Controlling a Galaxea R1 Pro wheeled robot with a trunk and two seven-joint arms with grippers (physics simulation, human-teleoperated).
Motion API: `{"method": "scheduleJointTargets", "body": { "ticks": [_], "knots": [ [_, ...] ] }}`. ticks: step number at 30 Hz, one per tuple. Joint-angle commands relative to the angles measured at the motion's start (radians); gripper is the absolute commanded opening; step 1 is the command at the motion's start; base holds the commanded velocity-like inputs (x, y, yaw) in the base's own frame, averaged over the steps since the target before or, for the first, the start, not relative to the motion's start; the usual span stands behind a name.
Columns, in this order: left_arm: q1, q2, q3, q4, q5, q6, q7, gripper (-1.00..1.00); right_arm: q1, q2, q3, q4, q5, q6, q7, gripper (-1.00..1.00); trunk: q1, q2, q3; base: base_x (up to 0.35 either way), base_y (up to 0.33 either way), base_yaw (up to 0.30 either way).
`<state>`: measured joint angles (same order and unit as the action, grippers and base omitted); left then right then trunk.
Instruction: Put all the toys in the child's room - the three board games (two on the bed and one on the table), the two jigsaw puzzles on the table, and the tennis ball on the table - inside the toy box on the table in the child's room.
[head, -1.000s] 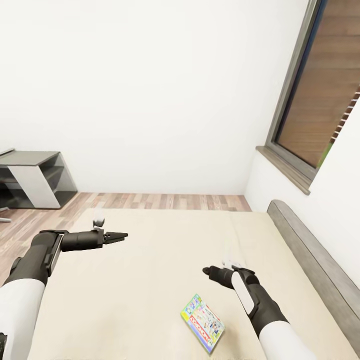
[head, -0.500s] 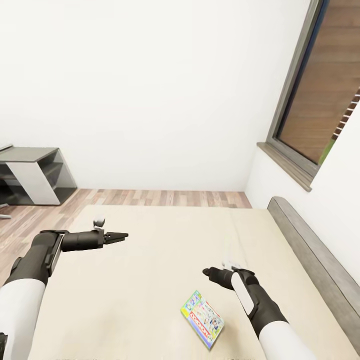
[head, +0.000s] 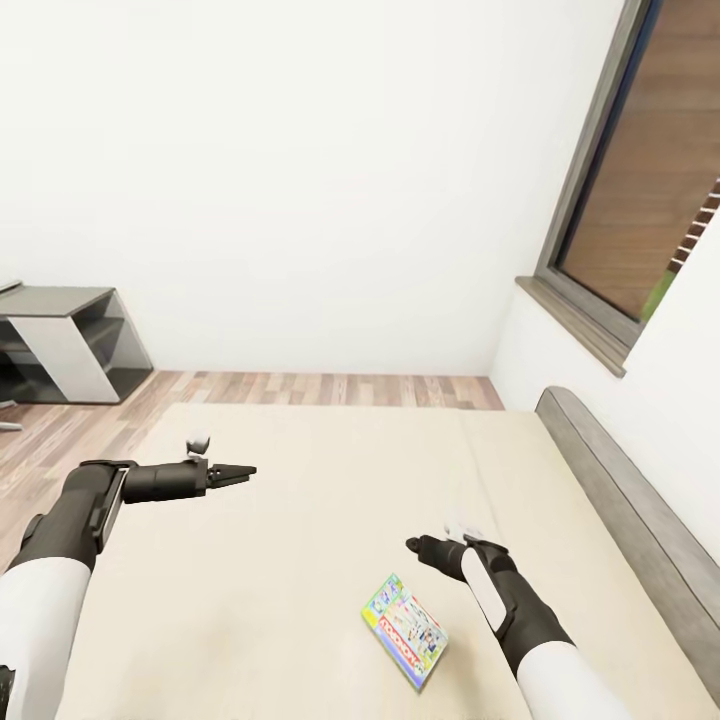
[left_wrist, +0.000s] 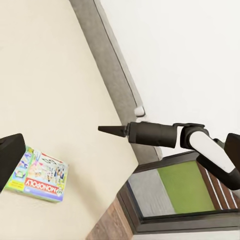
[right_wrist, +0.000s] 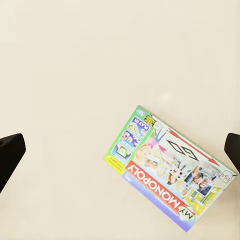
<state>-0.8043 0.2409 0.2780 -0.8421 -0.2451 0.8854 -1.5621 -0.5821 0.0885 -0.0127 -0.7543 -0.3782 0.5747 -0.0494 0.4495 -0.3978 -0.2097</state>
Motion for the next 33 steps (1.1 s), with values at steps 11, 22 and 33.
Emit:
{"method": "scheduleJointTargets", "body": {
  "ticks": [11,22,33],
  "knots": [
    [-0.001,-0.002,0.002,0.0,-0.011,0.01,-0.009,1.0,0.0,0.0,0.001,0.001,-0.007,-0.01,-0.006,1.0,0.001,-0.002,-0.02,0.0,0.0,0.0],
    [-0.001,-0.004,0.001,0.0,-0.011,0.01,-0.009,1.0,-0.001,0.0,0.0,0.024,0.033,-0.045,-0.007,1.0,0.001,-0.002,-0.038,0.0,0.0,0.0],
    [-0.001,-0.006,0.002,0.0,-0.011,0.01,-0.009,1.0,-0.001,0.014,0.003,0.05,0.119,-0.103,-0.06,1.0,0.001,-0.002,-0.056,0.0,0.0,0.0]
  ]
}}
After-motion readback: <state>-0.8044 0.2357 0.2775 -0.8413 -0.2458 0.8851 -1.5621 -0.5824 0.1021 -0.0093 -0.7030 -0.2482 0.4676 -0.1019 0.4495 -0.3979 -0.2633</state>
